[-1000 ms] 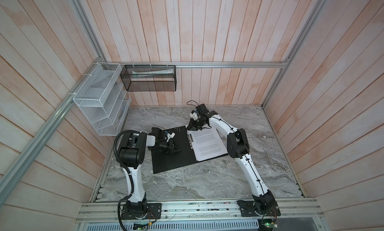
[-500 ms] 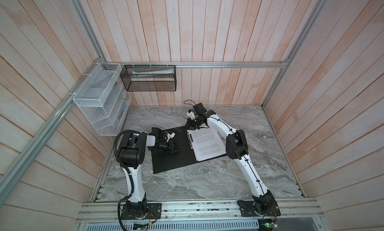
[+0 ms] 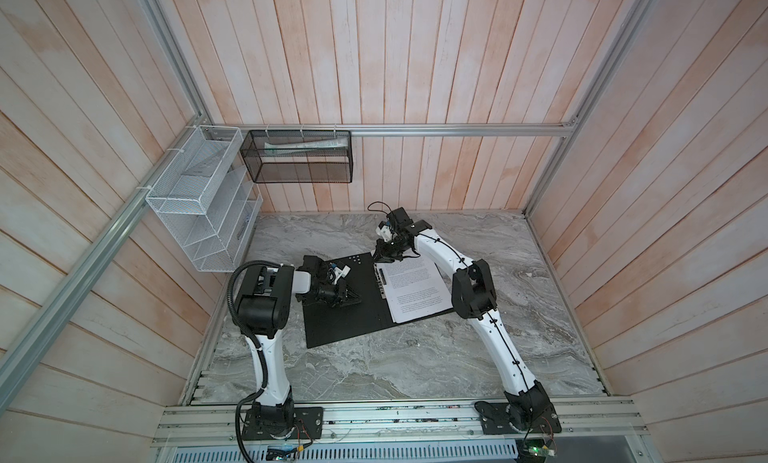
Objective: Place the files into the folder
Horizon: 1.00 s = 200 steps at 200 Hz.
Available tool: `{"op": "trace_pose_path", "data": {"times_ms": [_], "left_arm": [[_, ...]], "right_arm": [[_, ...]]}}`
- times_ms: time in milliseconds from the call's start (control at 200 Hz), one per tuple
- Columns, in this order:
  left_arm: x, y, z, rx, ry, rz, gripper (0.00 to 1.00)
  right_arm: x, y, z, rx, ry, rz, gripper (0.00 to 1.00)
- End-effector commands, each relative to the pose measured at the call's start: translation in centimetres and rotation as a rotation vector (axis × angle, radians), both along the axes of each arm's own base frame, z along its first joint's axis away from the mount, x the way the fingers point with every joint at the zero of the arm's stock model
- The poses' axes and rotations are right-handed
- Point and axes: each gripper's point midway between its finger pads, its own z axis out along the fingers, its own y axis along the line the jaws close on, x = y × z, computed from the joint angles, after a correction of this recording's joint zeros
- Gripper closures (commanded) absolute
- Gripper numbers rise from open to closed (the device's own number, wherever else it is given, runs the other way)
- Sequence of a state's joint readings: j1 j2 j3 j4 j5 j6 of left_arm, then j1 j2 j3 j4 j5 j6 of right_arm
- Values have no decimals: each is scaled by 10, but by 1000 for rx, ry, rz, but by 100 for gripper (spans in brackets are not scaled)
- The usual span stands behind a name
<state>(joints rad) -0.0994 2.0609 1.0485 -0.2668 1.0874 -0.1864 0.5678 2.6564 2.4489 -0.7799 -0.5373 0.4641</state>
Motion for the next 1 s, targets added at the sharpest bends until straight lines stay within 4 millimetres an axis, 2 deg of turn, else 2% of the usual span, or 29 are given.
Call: {"op": "trace_pose_path", "data": {"times_ms": [0,145,465,996], "left_arm": [[-13,6,-37,96,57,-2,83],[-13,6,-37,95,58,-3,83],[-13,6,-37,95,59,-1,83],[-13,6,-37,93,57,-3,83]], "right_arm": [[-4,-1,-9,6,38,15,86],[-7,1,-8,29,57,22,86],[2,-10,-11,2,46,-8,85],[-15,0,-27,45,126,39,85]]}}
